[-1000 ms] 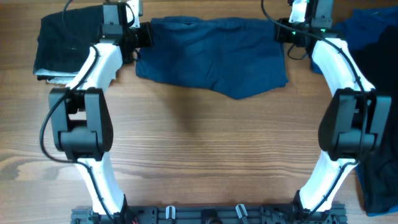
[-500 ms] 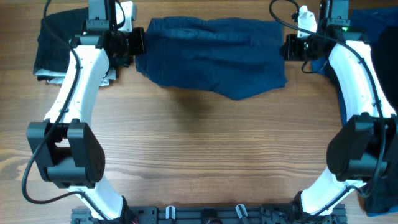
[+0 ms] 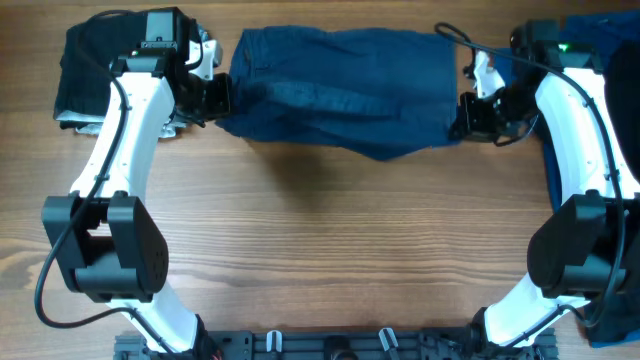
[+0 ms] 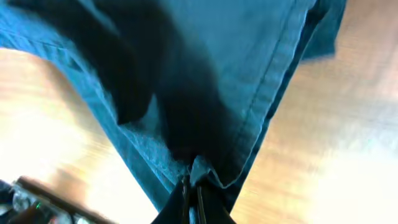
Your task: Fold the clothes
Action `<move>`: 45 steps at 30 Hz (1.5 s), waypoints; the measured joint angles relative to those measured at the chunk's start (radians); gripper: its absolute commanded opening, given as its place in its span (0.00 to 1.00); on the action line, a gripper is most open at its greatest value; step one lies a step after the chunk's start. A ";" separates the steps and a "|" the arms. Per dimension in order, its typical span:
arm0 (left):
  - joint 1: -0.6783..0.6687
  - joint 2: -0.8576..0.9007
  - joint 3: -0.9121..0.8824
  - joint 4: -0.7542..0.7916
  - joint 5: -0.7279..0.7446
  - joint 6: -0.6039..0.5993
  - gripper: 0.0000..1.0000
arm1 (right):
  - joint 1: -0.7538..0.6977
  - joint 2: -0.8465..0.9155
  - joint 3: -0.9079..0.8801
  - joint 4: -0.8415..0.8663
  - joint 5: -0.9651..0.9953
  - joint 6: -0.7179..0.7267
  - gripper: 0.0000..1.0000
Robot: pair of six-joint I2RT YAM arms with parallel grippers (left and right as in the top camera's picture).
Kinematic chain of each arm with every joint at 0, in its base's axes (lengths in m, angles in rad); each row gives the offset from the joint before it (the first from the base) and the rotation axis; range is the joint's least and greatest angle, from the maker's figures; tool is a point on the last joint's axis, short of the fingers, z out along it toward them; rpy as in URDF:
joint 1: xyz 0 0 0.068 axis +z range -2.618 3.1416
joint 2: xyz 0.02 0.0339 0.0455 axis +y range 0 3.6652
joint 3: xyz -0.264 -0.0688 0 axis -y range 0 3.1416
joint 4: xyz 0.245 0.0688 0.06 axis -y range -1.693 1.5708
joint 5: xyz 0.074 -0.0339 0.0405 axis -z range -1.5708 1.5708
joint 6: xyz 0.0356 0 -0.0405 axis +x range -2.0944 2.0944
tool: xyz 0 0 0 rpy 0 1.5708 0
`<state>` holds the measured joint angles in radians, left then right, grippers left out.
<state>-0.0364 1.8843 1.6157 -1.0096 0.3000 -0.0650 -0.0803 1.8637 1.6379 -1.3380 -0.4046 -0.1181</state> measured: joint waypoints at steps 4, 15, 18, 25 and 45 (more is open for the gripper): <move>0.000 0.000 0.000 -0.071 -0.001 -0.005 0.04 | 0.000 0.000 0.000 -0.068 -0.004 0.000 0.04; 0.000 0.000 0.000 -0.245 -0.093 -0.105 0.04 | 0.000 -0.007 -0.227 -0.033 -0.006 0.023 0.04; 0.000 0.000 0.000 -0.282 -0.114 -0.129 0.05 | 0.000 -0.007 -0.276 -0.034 -0.007 0.042 0.05; 0.000 0.000 -0.098 -0.281 -0.132 -0.159 0.08 | 0.000 -0.007 -0.350 -0.034 -0.006 0.070 0.04; 0.000 -0.021 -0.180 -0.385 -0.199 -0.175 1.00 | 0.148 -0.100 -0.463 -0.099 -0.006 0.145 0.56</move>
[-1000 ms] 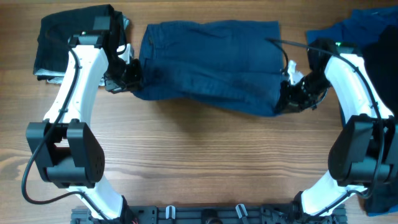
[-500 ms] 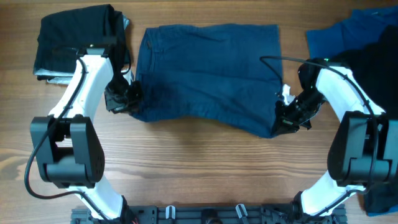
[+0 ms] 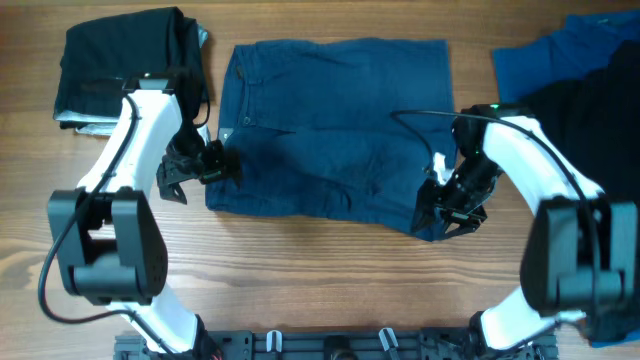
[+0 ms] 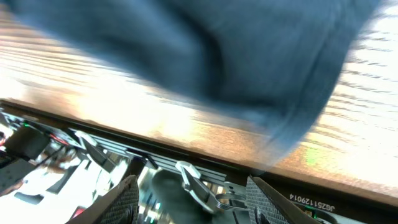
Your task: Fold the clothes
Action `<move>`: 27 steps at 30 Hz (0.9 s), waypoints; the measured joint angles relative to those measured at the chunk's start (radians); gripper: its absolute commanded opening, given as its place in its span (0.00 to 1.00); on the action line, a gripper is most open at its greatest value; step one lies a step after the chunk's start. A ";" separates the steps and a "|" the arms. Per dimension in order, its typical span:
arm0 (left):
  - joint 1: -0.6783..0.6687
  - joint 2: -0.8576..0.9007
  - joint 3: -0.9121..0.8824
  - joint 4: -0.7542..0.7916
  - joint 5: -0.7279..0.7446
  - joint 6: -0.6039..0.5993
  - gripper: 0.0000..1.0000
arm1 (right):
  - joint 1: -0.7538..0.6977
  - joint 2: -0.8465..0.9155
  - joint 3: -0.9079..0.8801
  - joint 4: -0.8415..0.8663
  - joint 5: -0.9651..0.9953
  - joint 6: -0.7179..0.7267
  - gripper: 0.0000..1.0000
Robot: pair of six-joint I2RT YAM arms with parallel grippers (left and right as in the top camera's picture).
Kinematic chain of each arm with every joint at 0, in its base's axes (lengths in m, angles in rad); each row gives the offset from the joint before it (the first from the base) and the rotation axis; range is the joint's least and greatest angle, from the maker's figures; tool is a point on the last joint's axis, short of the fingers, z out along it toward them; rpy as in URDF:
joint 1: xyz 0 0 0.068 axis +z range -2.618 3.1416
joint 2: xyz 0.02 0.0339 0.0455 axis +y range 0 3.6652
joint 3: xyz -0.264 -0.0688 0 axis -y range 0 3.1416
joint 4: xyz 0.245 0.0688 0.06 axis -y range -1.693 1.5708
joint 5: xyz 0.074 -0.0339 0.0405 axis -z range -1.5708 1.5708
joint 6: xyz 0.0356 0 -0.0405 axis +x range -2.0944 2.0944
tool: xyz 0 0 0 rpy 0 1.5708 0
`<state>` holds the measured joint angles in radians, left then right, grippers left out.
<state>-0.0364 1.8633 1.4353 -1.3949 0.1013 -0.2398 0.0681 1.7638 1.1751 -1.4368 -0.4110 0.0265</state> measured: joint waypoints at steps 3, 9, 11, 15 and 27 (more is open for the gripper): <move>0.000 -0.064 0.023 0.010 0.004 0.000 0.94 | 0.000 -0.119 0.068 -0.017 0.000 0.009 0.54; -0.006 -0.168 0.035 0.108 0.091 -0.010 0.04 | 0.000 -0.251 0.123 -0.016 0.008 0.037 0.04; -0.025 -0.168 0.031 0.164 0.106 -0.006 0.10 | 0.001 -0.251 0.120 0.036 0.016 0.056 0.04; -0.089 -0.169 -0.066 0.291 0.117 -0.006 0.04 | 0.001 -0.251 0.037 0.222 0.024 0.068 0.04; -0.114 -0.167 -0.348 0.592 0.129 -0.026 0.04 | 0.001 -0.247 -0.371 0.767 0.035 0.179 0.04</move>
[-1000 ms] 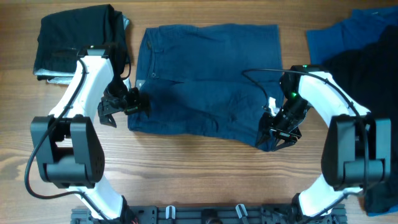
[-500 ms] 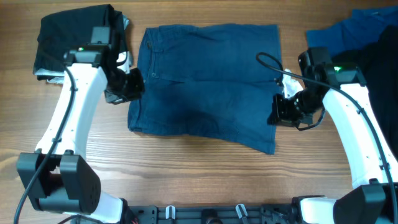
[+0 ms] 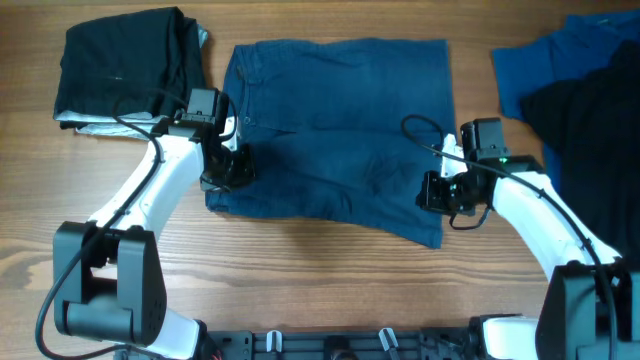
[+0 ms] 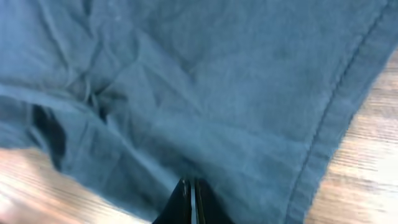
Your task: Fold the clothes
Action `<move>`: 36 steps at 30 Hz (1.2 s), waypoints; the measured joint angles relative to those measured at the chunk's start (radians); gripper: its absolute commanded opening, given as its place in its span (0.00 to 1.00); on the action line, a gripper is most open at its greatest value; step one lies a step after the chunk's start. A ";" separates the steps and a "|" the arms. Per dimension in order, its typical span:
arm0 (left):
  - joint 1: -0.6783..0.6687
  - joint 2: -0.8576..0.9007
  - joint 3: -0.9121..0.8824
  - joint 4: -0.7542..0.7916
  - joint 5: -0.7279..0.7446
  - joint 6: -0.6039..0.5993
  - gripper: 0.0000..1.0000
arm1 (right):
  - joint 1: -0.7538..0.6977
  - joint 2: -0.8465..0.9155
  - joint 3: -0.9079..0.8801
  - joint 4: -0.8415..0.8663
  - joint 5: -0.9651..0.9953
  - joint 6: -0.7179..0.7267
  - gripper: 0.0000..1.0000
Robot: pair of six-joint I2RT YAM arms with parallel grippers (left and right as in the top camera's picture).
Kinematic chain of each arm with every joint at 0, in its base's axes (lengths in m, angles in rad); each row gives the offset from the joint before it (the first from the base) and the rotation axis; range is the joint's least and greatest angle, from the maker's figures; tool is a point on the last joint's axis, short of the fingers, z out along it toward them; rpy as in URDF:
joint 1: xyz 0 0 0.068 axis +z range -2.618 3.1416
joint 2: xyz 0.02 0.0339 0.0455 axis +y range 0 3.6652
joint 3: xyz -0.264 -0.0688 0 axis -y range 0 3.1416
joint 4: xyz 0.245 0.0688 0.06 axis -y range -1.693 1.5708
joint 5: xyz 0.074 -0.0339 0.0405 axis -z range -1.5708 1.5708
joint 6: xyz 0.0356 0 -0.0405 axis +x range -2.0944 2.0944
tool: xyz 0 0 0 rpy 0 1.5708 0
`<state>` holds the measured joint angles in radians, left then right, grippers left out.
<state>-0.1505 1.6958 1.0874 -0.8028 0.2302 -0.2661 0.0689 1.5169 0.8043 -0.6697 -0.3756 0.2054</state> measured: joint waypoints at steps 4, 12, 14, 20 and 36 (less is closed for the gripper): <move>0.000 0.000 -0.029 0.023 0.000 -0.003 0.04 | 0.000 0.000 -0.077 0.073 0.002 0.030 0.04; 0.000 0.020 -0.036 0.026 0.000 -0.010 0.04 | 0.000 0.000 -0.167 0.101 0.002 0.129 0.04; 0.000 0.033 -0.036 0.008 0.000 -0.016 0.04 | 0.000 0.000 -0.167 0.080 0.001 0.151 0.07; 0.000 0.098 -0.036 -0.071 0.000 -0.063 0.06 | 0.000 -0.001 -0.166 -0.005 -0.028 0.180 0.15; 0.000 0.104 -0.037 -0.270 0.000 -0.074 0.04 | 0.000 -0.003 -0.090 -0.300 -0.023 0.139 0.04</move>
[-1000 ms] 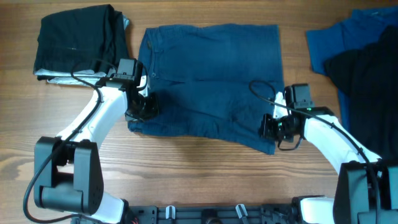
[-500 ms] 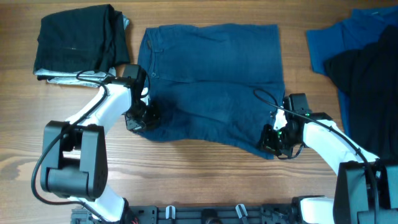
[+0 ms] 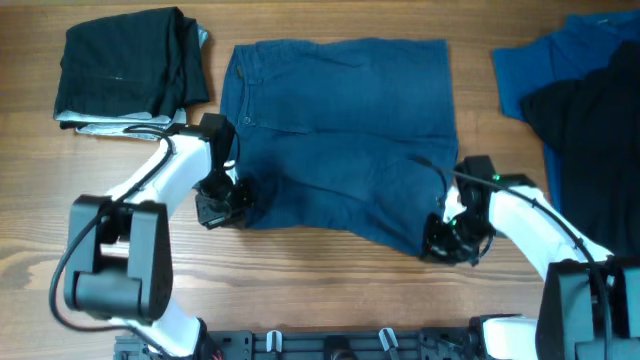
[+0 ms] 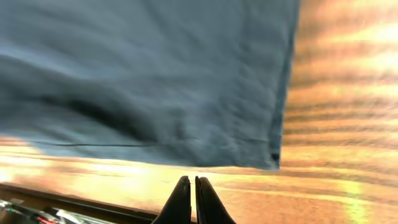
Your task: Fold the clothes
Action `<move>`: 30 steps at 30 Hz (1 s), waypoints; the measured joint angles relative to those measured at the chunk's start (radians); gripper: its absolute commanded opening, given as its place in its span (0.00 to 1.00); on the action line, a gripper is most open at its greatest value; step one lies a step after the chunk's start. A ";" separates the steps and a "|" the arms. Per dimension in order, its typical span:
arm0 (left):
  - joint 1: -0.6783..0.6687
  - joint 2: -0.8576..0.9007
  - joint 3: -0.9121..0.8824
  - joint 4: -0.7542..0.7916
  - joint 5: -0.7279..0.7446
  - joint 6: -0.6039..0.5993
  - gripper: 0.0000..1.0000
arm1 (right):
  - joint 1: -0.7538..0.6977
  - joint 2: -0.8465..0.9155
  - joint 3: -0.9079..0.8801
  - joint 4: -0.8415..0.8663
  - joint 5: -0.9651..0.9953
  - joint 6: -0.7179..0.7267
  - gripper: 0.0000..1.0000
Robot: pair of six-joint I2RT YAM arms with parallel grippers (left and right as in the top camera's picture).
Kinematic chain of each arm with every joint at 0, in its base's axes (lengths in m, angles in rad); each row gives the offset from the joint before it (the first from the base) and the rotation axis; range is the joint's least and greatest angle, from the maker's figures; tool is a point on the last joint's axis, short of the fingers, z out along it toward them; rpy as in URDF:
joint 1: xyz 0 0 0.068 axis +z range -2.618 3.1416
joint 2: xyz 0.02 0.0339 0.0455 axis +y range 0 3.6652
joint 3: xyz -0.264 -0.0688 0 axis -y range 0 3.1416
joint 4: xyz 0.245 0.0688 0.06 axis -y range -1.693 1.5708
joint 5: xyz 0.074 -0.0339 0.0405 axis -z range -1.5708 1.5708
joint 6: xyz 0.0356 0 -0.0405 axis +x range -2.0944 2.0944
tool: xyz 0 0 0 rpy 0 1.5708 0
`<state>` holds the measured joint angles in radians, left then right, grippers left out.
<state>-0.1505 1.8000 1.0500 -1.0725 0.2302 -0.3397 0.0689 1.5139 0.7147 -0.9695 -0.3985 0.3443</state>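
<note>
The dark blue shorts [image 3: 340, 130] lie spread flat on the wooden table [image 3: 320, 290], waistband to the left. My right gripper [image 4: 193, 190] is shut with nothing between its fingers. It sits low over bare wood just off the shorts' front right corner [image 4: 273, 158]. Overhead it shows as the right gripper [image 3: 445, 245] at that corner. My left gripper [image 3: 222, 205] rests at the shorts' front left corner. Whether its jaws are open or shut is hidden from above.
A folded black garment [image 3: 125, 65] lies on a pale piece at the far left. A blue shirt [image 3: 525, 60] and a black garment [image 3: 590, 120] are heaped at the right edge. A black rail [image 3: 330, 345] runs along the table's front.
My right gripper was shut on top of the shorts' right part; now it is past the front hem, over wood. My left gripper has moved from the left edge to the front left corner.
Both grippers held the shorts by their sides, lifted at the back of the table. Then the shorts lay flat and my right gripper was open by the front right corner. Later both grippers lay on the cloth, and now they sit at its front corners.
</note>
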 measured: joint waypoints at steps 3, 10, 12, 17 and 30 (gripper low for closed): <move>0.000 -0.121 0.003 0.061 0.000 -0.002 0.04 | 0.000 -0.015 0.093 0.010 0.002 -0.018 0.04; 0.000 -0.201 0.024 0.180 -0.043 -0.042 0.04 | 0.003 -0.021 0.119 0.196 0.003 -0.045 0.04; 0.000 -0.149 0.024 0.186 -0.053 -0.048 0.04 | 0.011 -0.015 0.119 0.230 0.003 -0.058 0.04; 0.000 0.038 0.024 0.217 -0.087 -0.061 0.04 | 0.044 0.047 0.118 0.311 0.003 -0.063 0.04; 0.002 0.100 0.067 0.060 -0.084 -0.070 0.04 | 0.040 0.200 0.089 0.246 -0.077 0.089 0.04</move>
<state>-0.1490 1.9003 1.1172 -1.0130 0.1467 -0.4099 0.1089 1.7142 0.8036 -0.7235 -0.4751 0.4335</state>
